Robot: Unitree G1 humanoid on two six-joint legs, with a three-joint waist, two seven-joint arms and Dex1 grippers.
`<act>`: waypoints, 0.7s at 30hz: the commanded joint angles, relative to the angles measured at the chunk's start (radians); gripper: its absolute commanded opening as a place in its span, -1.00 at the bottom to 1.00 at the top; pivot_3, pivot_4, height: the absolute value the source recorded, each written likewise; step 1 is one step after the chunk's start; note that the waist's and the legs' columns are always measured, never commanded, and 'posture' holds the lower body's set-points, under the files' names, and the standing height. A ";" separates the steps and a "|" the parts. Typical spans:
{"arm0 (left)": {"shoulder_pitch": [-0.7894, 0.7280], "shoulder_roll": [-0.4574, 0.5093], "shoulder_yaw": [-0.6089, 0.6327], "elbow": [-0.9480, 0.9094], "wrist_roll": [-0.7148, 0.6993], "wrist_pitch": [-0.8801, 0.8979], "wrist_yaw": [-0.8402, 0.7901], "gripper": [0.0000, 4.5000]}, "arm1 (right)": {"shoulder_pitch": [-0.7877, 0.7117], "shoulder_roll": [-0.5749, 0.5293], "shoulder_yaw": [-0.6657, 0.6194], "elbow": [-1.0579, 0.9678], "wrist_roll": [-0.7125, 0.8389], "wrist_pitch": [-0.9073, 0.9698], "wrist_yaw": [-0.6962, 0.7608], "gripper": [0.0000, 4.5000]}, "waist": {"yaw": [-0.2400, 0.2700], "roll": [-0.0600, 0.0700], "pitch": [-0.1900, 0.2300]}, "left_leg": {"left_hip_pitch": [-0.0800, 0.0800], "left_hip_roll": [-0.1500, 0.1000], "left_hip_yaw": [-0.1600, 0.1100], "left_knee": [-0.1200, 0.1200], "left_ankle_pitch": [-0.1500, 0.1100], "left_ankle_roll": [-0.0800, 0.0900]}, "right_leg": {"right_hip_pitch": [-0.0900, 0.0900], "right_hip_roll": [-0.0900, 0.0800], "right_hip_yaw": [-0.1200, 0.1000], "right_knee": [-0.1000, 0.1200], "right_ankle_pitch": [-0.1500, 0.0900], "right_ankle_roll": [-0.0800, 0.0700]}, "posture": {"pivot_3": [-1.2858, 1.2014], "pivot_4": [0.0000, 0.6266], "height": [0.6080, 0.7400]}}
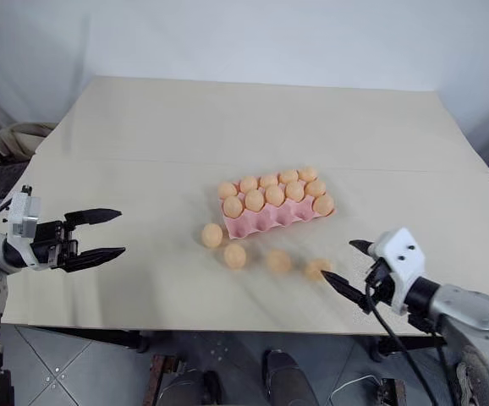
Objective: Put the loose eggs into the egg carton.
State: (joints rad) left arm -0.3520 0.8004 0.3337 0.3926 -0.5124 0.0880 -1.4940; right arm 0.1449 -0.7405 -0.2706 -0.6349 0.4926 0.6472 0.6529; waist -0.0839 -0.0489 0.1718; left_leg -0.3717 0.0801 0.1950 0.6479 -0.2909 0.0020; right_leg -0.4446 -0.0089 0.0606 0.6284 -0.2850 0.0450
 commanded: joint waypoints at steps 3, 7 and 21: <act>0.025 -0.005 0.015 -0.050 -0.042 -0.028 -0.034 0.98 | -0.019 0.023 0.060 0.014 -0.030 -0.030 -0.019 1.00 | 0.001 0.000 0.000 | 0.000 0.000 0.000 0.000 0.000 0.000 | 0.000 0.000 0.000 0.000 0.000 0.000 | 0.03 -0.52 1.00; 0.028 -0.019 0.002 -0.060 -0.052 -0.045 -0.052 0.98 | -0.031 0.019 0.111 0.074 -0.086 -0.052 -0.023 1.00 | 0.001 0.000 0.000 | 0.000 0.000 0.000 0.000 0.000 0.001 | 0.000 0.000 0.000 0.000 0.000 0.000 | 0.03 -0.52 1.00; 0.008 -0.044 -0.079 -0.098 -0.075 -0.065 -0.076 0.98 | -0.142 0.056 0.205 0.265 -0.150 -0.095 -0.004 1.00 | -0.001 0.000 0.000 | 0.000 0.001 0.000 0.000 0.001 0.001 | 0.000 0.001 0.000 0.000 0.001 0.002 | 0.03 -0.52 1.00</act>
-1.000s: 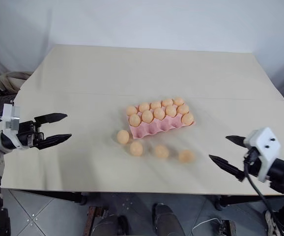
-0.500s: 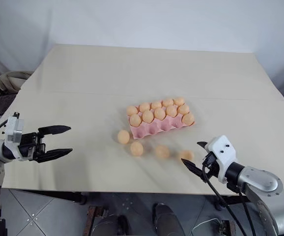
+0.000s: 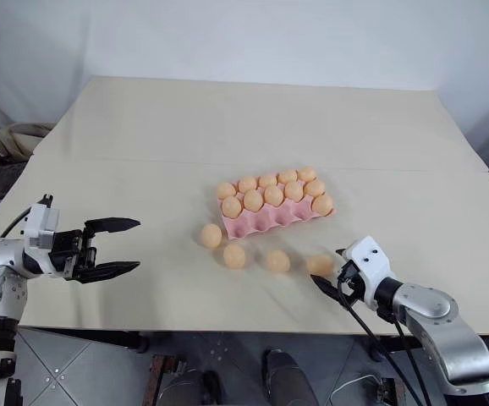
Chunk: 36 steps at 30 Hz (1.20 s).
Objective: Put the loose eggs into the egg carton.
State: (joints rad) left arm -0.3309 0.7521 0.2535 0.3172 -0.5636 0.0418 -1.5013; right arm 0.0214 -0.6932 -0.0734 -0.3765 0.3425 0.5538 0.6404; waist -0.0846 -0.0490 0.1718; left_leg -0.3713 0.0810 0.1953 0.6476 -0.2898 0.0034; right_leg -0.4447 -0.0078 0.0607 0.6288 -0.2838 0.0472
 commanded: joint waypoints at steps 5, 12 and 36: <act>-0.027 0.001 -0.007 -0.007 -0.016 -0.032 -0.054 1.00 | -0.063 0.037 0.031 0.037 -0.014 -0.023 0.003 0.44 | 0.001 0.000 0.000 | 0.000 0.000 0.000 0.000 0.000 0.000 | 0.000 0.000 0.000 0.000 0.000 0.000 | 0.03 -0.52 1.00; -0.022 0.001 -0.007 -0.010 -0.016 -0.037 -0.041 1.00 | -0.081 0.045 0.026 0.017 -0.012 -0.015 0.000 -0.27 | 0.001 0.000 0.000 | 0.000 0.000 0.000 0.000 0.000 0.000 | 0.000 0.000 0.000 0.000 0.000 0.000 | 0.03 -0.52 1.00; -0.012 -0.034 -0.012 -0.047 -0.009 -0.045 0.019 1.00 | -0.593 0.185 0.174 0.399 -0.160 0.005 -0.099 -0.30 | -0.009 0.000 0.000 | -0.004 0.001 0.002 0.000 0.002 -0.006 | -0.004 0.000 -0.002 0.000 0.000 0.002 | 0.03 -0.52 1.00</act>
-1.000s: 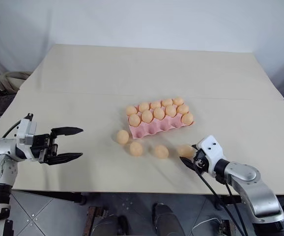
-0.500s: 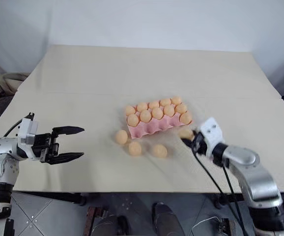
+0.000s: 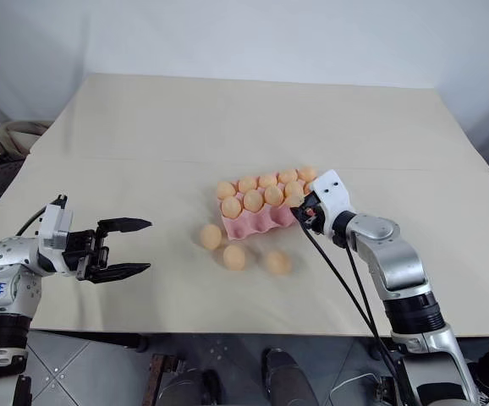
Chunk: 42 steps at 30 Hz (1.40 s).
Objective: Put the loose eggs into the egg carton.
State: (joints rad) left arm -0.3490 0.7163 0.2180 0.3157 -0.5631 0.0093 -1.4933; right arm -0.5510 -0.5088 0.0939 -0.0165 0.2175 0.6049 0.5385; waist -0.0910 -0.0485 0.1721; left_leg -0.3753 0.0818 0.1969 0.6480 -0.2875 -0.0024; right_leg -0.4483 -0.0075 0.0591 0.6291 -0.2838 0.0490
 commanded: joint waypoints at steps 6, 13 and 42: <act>0.020 0.005 0.032 -0.060 -0.010 -0.013 0.029 1.00 | -0.016 -0.006 0.006 -0.005 -0.025 -0.035 0.059 0.60 | -0.014 0.000 0.000 | 0.001 0.000 -0.001 0.000 0.001 -0.001 | 0.001 0.000 0.001 0.002 0.000 0.000 | 0.03 -0.52 1.00; 0.006 0.001 0.026 -0.048 -0.003 -0.017 0.036 1.00 | 0.001 -0.019 -0.019 -0.106 0.003 -0.014 0.105 0.98 | -0.021 0.000 0.000 | 0.002 0.000 -0.002 0.000 0.001 -0.002 | 0.000 0.000 0.000 0.004 0.000 0.000 | 0.03 -0.52 1.00; -0.148 0.003 0.044 0.231 0.042 -0.122 0.026 1.00 | 0.849 -0.317 -0.685 -0.498 0.350 -0.182 0.612 0.98 | 0.008 0.000 0.000 | 0.004 -0.001 -0.005 0.001 -0.003 0.007 | 0.005 -0.001 0.000 0.000 0.001 0.002 | 0.03 -0.52 1.00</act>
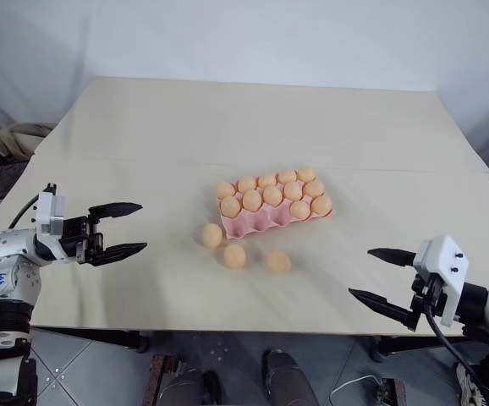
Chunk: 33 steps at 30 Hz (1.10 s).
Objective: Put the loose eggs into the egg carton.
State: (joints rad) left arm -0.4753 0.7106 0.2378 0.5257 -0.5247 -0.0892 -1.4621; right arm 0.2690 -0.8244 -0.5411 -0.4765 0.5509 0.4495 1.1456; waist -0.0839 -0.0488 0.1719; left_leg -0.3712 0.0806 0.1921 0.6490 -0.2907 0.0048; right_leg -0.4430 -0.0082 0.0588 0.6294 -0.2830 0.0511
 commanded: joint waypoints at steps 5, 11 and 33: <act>-0.035 0.013 0.024 0.056 0.006 -0.038 -0.019 1.00 | 0.053 0.042 -0.038 -0.104 0.043 -0.022 -0.079 0.98 | 0.002 0.000 0.000 | 0.000 0.000 0.000 0.000 0.000 0.000 | 0.000 0.000 0.000 0.000 0.000 -0.001 | 0.03 -0.52 1.00; -0.028 0.019 0.030 0.050 -0.004 -0.035 -0.036 1.00 | -0.056 0.103 0.151 -0.227 0.026 0.083 -0.308 0.98 | 0.000 0.000 0.000 | 0.000 0.001 0.000 0.000 0.000 -0.002 | 0.000 0.000 0.000 0.000 -0.001 -0.002 | 0.03 -0.52 1.00; 0.124 -0.016 0.039 -0.180 -0.089 0.063 -0.056 1.00 | -0.383 0.211 0.553 -0.064 -0.011 0.286 -0.501 0.98 | 0.002 0.000 0.000 | -0.003 0.001 0.000 0.000 -0.001 -0.001 | -0.002 0.000 -0.001 -0.001 -0.002 -0.004 | 0.03 -0.52 1.00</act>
State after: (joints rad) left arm -0.3601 0.6997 0.2640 0.3858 -0.5887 -0.0262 -1.4998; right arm -0.1019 -0.6202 -0.0002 -0.5392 0.5482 0.7645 0.6295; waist -0.0822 -0.0492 0.1717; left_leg -0.3739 0.0812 0.1921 0.6489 -0.2916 0.0037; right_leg -0.4452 -0.0086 0.0580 0.6288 -0.2852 0.0474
